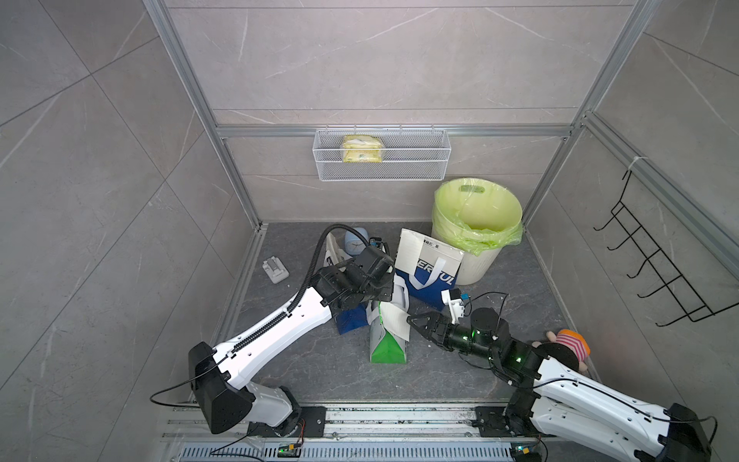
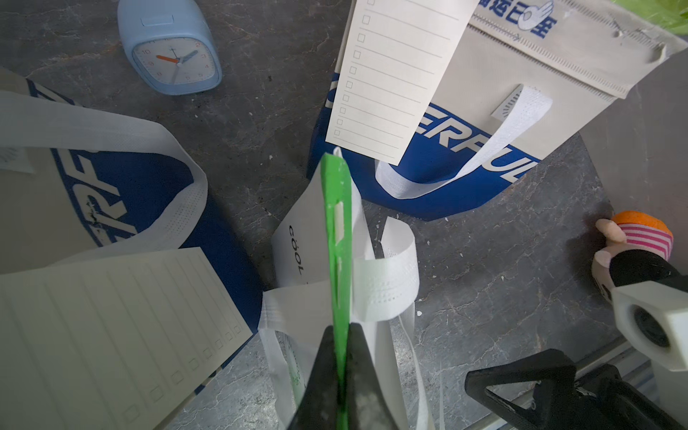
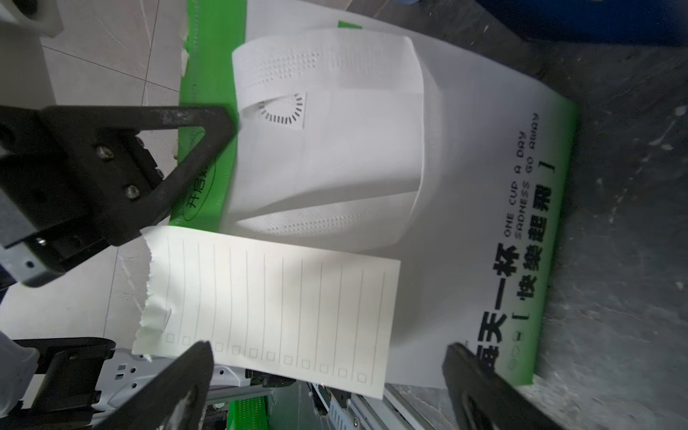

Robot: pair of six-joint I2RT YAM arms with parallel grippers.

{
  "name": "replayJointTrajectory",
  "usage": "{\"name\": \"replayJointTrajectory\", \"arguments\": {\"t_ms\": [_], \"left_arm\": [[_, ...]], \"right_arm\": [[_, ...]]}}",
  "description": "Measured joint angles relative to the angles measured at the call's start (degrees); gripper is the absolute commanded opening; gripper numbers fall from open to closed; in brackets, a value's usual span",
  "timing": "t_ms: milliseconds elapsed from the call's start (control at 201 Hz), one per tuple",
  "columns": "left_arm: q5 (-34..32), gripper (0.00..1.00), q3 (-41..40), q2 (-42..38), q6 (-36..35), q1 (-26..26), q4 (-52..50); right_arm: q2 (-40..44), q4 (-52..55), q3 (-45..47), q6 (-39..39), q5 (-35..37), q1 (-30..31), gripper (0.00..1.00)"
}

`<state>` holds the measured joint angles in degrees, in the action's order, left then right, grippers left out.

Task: Shred takeout receipts and throw away
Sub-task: Tear off the takeout receipt from the takeout bag.

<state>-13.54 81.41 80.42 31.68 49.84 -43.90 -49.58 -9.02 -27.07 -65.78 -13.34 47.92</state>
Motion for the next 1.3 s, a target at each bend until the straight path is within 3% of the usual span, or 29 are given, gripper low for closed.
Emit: {"name": "replayJointTrajectory", "arguments": {"t_ms": [388, 548, 637, 752, 906, 1125, 1299], "left_arm": [[-0.26, 0.0, -0.76, -0.35, 0.0, 0.0, 0.7], [-0.24, 0.0, -0.76, -0.35, 0.0, 0.0, 0.7], [-0.33, 0.0, -0.76, -0.35, 0.0, 0.0, 0.68], [-0.42, 0.0, -0.76, -0.35, 0.0, 0.0, 0.63], [-0.57, 0.0, -0.76, -0.35, 0.0, 0.0, 0.63], [-1.42, 0.0, -0.76, -0.33, 0.0, 0.0, 0.52], [-2.45, 0.0, -0.76, -0.26, -0.02, 0.0, 0.39]], "right_arm": [[-8.35, -18.1, 5.14, -6.93, -2.95, 0.59, 0.91], [-9.57, -21.81, 5.27, -8.35, -3.19, 1.44, 0.8], [-9.07, -22.51, 5.22, -8.07, -3.15, 1.84, 0.69], [-7.1, -21.49, 5.2, -7.98, -2.49, 1.9, 0.46], [-4.26, -17.68, 3.87, -6.38, -1.86, 1.95, 0.34], [1.18, -4.5, -2.08, -0.92, 0.52, 2.34, 0.0], [4.46, 5.7, -9.31, 4.94, 2.34, 3.37, 0.0]]}}
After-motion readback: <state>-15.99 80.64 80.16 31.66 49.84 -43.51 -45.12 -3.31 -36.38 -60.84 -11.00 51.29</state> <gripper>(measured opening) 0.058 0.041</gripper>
